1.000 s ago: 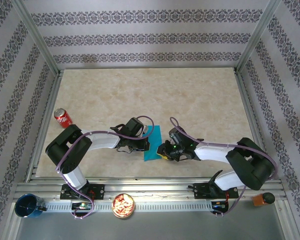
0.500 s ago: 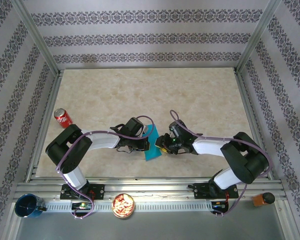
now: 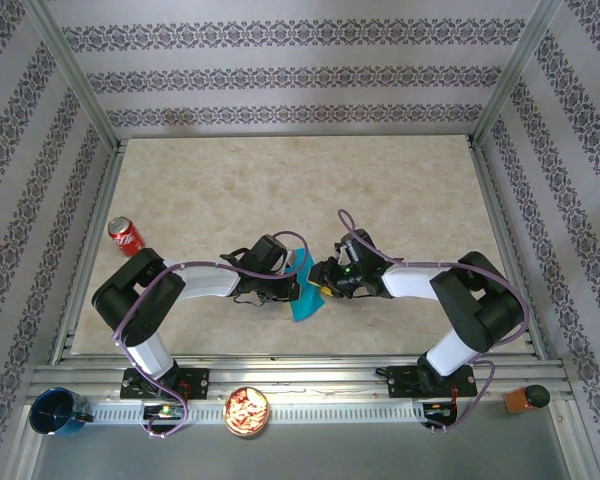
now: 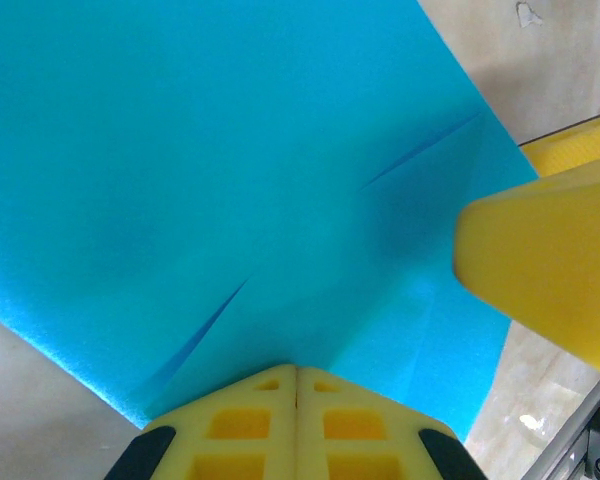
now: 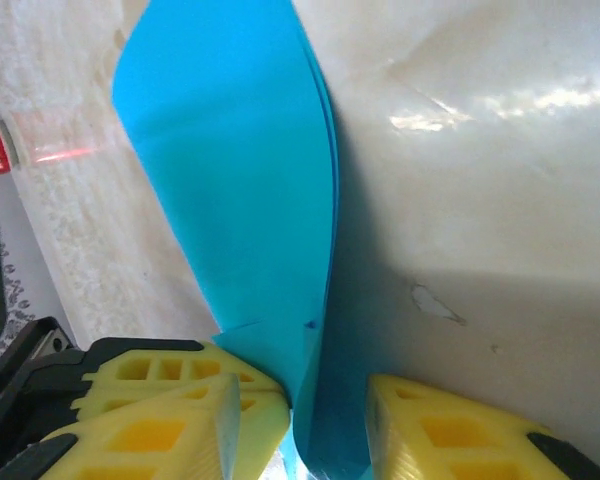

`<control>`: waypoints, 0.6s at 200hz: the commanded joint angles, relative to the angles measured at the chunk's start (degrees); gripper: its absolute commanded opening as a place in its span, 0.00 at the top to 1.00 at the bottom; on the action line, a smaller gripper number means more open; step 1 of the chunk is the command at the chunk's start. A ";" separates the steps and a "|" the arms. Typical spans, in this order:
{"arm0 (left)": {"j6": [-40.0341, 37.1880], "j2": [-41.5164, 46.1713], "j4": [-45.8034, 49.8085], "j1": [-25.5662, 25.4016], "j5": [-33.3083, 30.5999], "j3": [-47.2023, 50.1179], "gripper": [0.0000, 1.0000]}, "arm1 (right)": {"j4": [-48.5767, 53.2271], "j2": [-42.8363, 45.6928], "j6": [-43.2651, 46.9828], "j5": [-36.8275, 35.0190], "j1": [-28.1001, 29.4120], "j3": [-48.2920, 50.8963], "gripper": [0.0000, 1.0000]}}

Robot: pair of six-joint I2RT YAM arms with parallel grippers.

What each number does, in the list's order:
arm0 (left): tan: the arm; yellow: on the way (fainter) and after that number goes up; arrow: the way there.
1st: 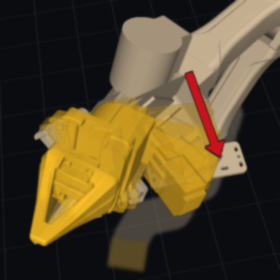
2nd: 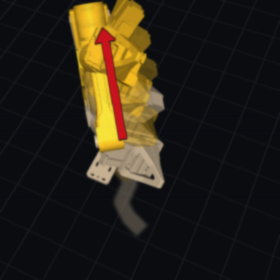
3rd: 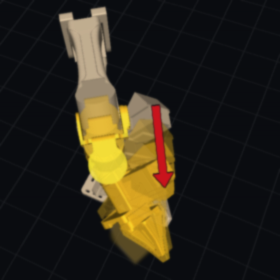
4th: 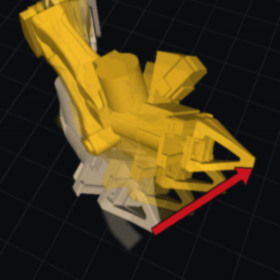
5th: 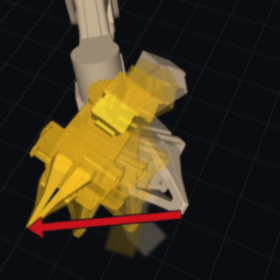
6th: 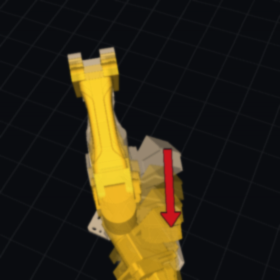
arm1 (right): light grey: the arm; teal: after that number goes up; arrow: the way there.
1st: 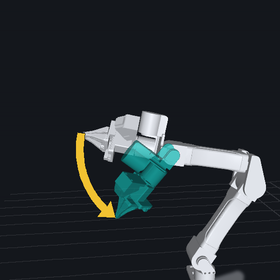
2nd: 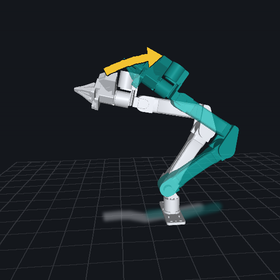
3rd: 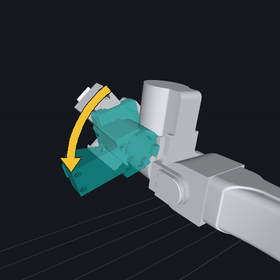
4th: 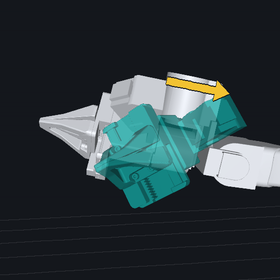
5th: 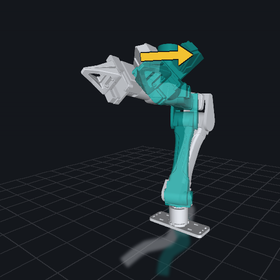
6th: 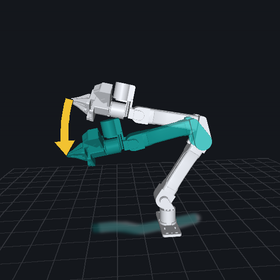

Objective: Fold a paper plane with a square sheet of paper (pick it up from the middle)
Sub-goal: Turn over the paper at the center of the table.

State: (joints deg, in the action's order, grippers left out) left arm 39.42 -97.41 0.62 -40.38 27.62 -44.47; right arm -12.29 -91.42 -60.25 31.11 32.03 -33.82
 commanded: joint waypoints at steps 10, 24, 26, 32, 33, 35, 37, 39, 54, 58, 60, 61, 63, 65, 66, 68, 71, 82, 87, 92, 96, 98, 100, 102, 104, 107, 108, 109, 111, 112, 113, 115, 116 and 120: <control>0.33 -1.03 -0.05 0.65 0.11 1.06 0.98 | -0.55 -1.21 3.97 2.81 -1.72 -2.24 0.60; 0.30 -1.29 0.04 0.65 0.15 1.04 0.98 | 0.05 -2.01 5.07 4.14 -2.69 -2.80 0.61; 0.28 -1.30 0.07 0.65 0.13 1.05 0.98 | 0.07 -2.21 5.06 4.31 -2.83 -2.89 0.61; 0.30 -1.27 -0.04 0.65 0.23 0.97 0.98 | -0.05 -2.59 5.12 4.77 -3.15 -2.96 0.61; 0.26 -1.28 -0.02 0.65 0.19 0.96 0.98 | -0.07 -2.65 5.13 4.84 -3.22 -2.94 0.61; 0.30 -1.29 -0.06 0.65 0.23 1.01 0.98 | -0.16 -2.81 5.12 5.01 -3.27 -2.99 0.61; 0.33 -1.30 -0.15 0.65 0.18 1.04 0.98 | -0.22 -2.91 5.14 5.19 -3.33 -3.00 0.61; 0.38 -1.30 -0.15 0.65 0.16 1.05 0.98 | -0.22 -3.07 5.07 5.32 -3.37 -3.00 0.62; 0.48 -1.04 -0.18 0.66 0.12 1.23 0.98 | -0.18 -3.91 5.12 5.98 -3.48 -3.09 0.63; 0.53 -0.92 -0.24 0.65 0.06 1.29 0.98 | -0.33 -4.15 5.14 6.02 -3.47 -3.01 0.63; 0.56 -0.94 -0.20 0.65 0.05 1.24 0.98 | -0.42 -4.24 5.14 6.05 -3.47 -3.01 0.63; 0.57 -0.94 -0.19 0.65 0.06 1.23 0.98 | -0.48 -4.27 5.14 6.06 -3.47 -2.96 0.63; 0.57 -0.90 -0.19 0.65 0.02 1.25 0.99 | -0.63 -4.35 5.03 6.11 -3.47 -2.93 0.63; 0.57 -0.87 -0.25 0.65 -0.01 1.28 0.98 | -0.80 -4.44 4.98 6.14 -3.47 -2.85 0.63; 0.62 -0.86 -0.26 0.65 -0.01 1.25 0.98 | -0.89 -4.50 4.89 6.15 -3.47 -2.80 0.63; 0.65 -0.79 -0.31 0.65 -0.04 1.28 0.98 | -1.07 -4.61 4.84 6.26 -3.47 -2.75 0.63; 0.72 -0.73 -0.35 0.63 -0.08 1.31 0.99 | -1.25 -4.76 4.75 6.24 -3.47 -2.67 0.63; 0.99 -0.34 -0.68 0.65 -0.04 1.51 0.98 | -1.80 -5.20 4.55 6.31 -3.53 -2.56 0.64; 1.00 -0.18 -0.87 0.65 -0.15 1.62 0.99 | -1.98 -5.41 4.43 6.32 -3.47 -2.56 0.65; 0.97 -0.03 -0.97 0.67 -0.17 1.60 0.98 | -2.23 -5.56 4.37 6.41 -3.47 -2.56 0.66; 0.88 0.02 -1.03 0.65 -0.12 1.66 0.98 | -2.40 -5.69 4.35 6.49 -3.51 -2.56 0.67; 0.87 0.07 -1.03 0.65 -0.07 1.64 0.98 | -2.50 -5.76 4.28 6.54 -3.50 -2.56 0.67; 0.84 0.10 -1.06 0.65 -0.03 1.62 0.98 | -2.59 -5.83 4.27 6.58 -3.54 -2.56 0.68; 0.79 0.11 -1.02 0.65 -0.09 1.59 0.98 | -2.65 -5.87 4.26 6.59 -3.53 -2.56 0.68; 0.76 0.11 -1.05 0.65 -0.06 1.56 0.98 | -2.71 -5.92 4.15 6.61 -3.48 -2.56 0.68; 0.67 0.15 -0.96 0.65 -0.07 1.44 0.98 | -2.80 -5.96 4.17 6.61 -3.53 -2.56 0.69; 0.62 0.13 -0.97 0.65 -0.09 1.42 0.98 | -2.81 -6.01 4.17 6.60 -3.54 -2.56 0.69; 0.55 0.17 -0.93 0.65 -0.01 1.41 0.98 | -2.86 -6.03 4.17 6.60 -3.55 -2.56 0.69; 0.54 0.19 -0.96 0.65 0.05 1.34 0.98 | -2.90 -6.05 4.17 6.53 -3.55 -2.56 0.70; 0.56 0.19 -0.97 0.65 0.02 1.37 0.98 | -2.90 -6.10 4.17 6.52 -3.55 -2.56 0.70; 0.52 0.20 -0.97 0.65 0.00 1.34 0.98 | -2.91 -6.12 4.17 6.51 -3.55 -2.56 0.70; 0.56 0.20 -0.91 0.65 0.01 1.34 0.98 | -2.98 -6.14 4.13 6.51 -3.55 -2.56 0.70; 0.56 0.20 -0.90 0.65 0.08 1.28 0.98 | -2.99 -6.18 4.15 6.50 -3.60 -2.56 0.70; 0.57 0.24 -1.05 0.65 0.10 1.30 0.98 | -3.07 -6.29 4.13 6.57 -3.56 -2.56 0.71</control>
State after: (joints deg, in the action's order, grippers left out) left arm 39.66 -97.45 -0.43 -40.38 27.92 -44.05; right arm -13.58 -96.38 -56.64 36.51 28.60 -35.90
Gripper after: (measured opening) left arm 0.051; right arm 0.307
